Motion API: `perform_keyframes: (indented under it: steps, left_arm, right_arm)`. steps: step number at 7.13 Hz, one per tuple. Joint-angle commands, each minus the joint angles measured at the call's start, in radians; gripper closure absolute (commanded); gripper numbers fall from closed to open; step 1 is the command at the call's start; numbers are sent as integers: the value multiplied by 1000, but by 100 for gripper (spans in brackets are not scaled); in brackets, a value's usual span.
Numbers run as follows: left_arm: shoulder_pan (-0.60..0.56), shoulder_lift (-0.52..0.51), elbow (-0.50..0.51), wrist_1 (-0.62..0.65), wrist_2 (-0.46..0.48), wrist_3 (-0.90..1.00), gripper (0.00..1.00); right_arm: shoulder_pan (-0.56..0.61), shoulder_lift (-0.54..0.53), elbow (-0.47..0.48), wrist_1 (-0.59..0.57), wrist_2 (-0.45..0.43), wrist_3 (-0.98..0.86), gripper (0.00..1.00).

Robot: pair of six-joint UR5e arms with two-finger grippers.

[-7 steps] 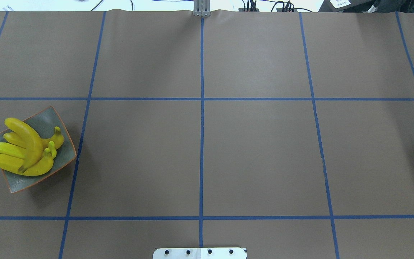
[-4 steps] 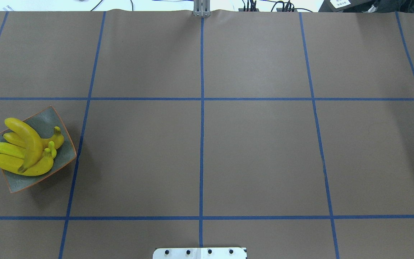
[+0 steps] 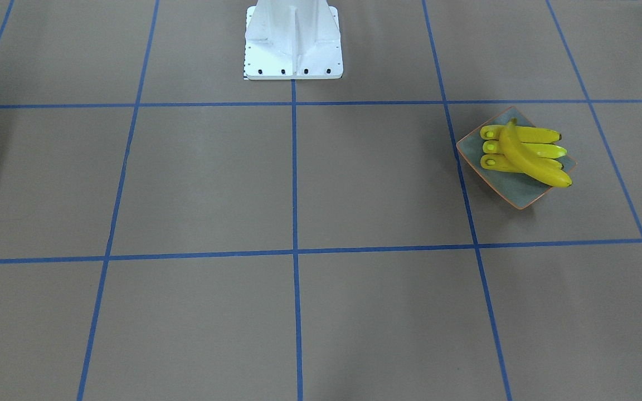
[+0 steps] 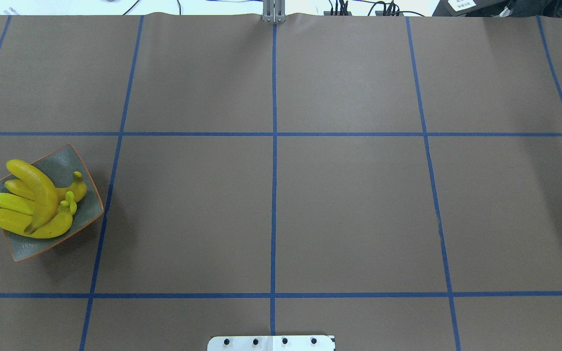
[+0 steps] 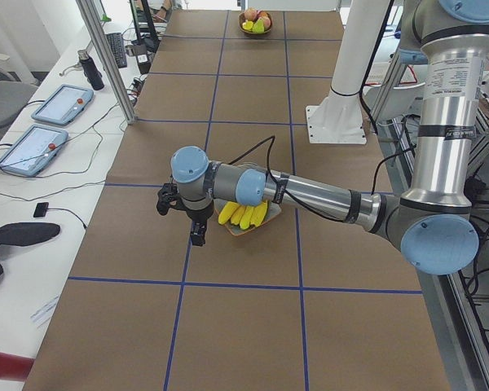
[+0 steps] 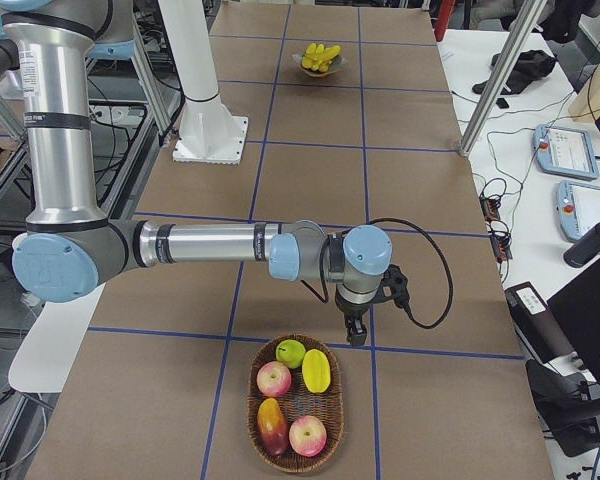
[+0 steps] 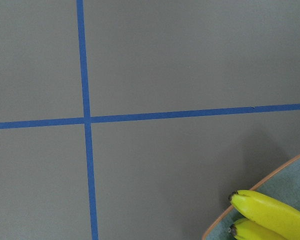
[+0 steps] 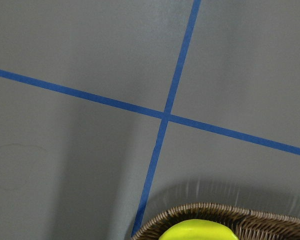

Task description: Transfer all bananas from basket to plate

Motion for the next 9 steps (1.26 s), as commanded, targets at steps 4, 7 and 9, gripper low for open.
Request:
perform_keyframes:
  steps: [4, 7, 9]
  left_arm:
    - [-3, 36, 14, -2, -3, 78, 0]
    - [-6, 71, -18, -8, 18, 74, 0]
    - [-3, 65, 8, -9, 48, 74, 0]
  right_arm:
    - [3, 3, 13, -5, 2, 1, 0]
    - [3, -1, 21, -3, 9, 1, 0]
    - [3, -3, 21, -3, 9, 1, 0]
